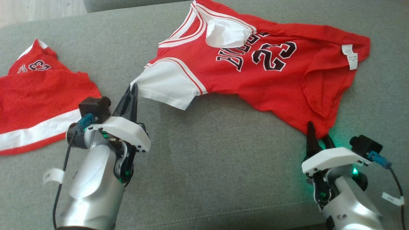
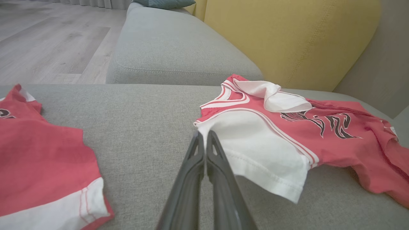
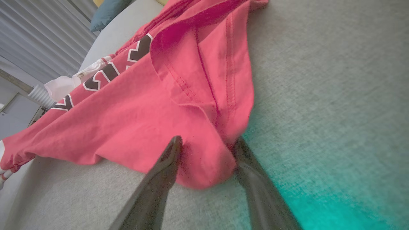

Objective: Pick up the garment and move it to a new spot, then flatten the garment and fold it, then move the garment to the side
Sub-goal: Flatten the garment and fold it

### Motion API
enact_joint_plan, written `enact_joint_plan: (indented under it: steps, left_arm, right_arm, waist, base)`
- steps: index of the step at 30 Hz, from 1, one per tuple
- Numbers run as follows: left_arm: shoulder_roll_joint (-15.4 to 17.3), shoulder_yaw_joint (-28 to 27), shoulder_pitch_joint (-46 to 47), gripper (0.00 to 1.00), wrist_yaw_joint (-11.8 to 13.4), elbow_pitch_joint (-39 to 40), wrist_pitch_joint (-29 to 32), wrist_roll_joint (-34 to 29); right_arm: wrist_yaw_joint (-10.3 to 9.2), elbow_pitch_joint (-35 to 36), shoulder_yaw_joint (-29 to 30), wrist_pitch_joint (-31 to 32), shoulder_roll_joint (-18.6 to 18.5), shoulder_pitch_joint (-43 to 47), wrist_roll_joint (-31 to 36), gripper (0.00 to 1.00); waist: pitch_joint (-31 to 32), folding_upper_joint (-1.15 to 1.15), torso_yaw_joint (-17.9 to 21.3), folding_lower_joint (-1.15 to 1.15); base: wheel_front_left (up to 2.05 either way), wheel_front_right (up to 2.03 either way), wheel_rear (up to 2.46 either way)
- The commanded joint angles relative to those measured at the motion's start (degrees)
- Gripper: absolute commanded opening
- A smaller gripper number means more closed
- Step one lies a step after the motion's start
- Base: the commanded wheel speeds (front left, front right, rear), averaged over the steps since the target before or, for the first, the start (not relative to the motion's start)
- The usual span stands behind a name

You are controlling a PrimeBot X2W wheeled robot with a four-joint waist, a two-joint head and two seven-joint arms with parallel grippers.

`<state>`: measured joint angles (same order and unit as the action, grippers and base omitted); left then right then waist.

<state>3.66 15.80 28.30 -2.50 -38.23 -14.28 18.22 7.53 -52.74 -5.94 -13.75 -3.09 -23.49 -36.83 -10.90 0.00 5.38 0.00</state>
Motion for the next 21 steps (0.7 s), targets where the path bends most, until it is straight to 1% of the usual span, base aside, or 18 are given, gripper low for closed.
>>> enact_joint_plan:
  steps: [1,6,9,11,12,14,16,21]
  left_arm:
    - [1.68,-2.0,0.86,0.0,0.48,2.0,-0.72,0.18]
    - [2.13,-2.76,0.12,0.0,0.99,1.76,-0.72,0.67]
    - [2.29,-3.92,-0.66,0.0,1.22,2.0,-0.72,1.59]
    - [2.41,-4.83,-1.05,0.0,1.25,2.34,-0.72,2.43]
    - [2.41,-4.83,-1.05,0.0,1.25,2.34,-0.72,2.43]
    - [2.45,-5.86,-1.22,0.0,1.04,2.82,-0.72,3.65]
    - [2.09,-7.27,-1.04,0.0,0.34,3.89,-0.47,6.03]
    - [1.55,-9.6,0.53,0.0,-0.82,10.2,1.88,10.91]
  right_arm:
    - [-0.04,-0.41,-2.64,-0.14,0.21,-1.02,-0.83,0.0]
    - [-0.04,0.11,-5.4,-0.94,0.21,-2.14,-3.21,0.0]
    - [-0.04,2.53,-6.68,-1.12,0.21,-2.02,-3.39,0.0]
    - [-0.04,5.51,-7.54,-1.17,0.21,-1.81,-3.92,0.0]
    - [-0.04,5.51,-7.54,-1.17,0.21,-1.81,-3.92,0.0]
    - [-0.04,9.64,-8.98,-1.18,0.21,-1.64,-4.23,0.0]
    - [-0.04,15.35,-10.71,-0.38,0.21,-1.51,-5.24,0.0]
    - [-0.04,29.44,-9.42,4.15,-0.61,-1.43,-4.95,0.0]
  waist:
    - [0.21,0.0,0.11,0.0]
    - [1.81,0.0,0.62,0.0]
    - [3.51,0.0,1.05,0.0]
    - [4.74,0.0,1.26,0.0]
    - [4.74,0.0,1.26,0.0]
    - [6.05,0.0,1.42,0.0]
    - [7.27,0.0,1.6,0.0]
    - [9.97,0.0,1.46,0.0]
  base:
    - [0.0,0.0,0.0]
    - [0.0,0.0,0.0]
    - [0.0,0.0,0.0]
    - [0.0,0.0,0.0]
    - [0.0,0.0,0.0]
    - [0.0,0.0,0.0]
    - [0.0,0.0,0.0]
    - [0.0,0.0,0.0]
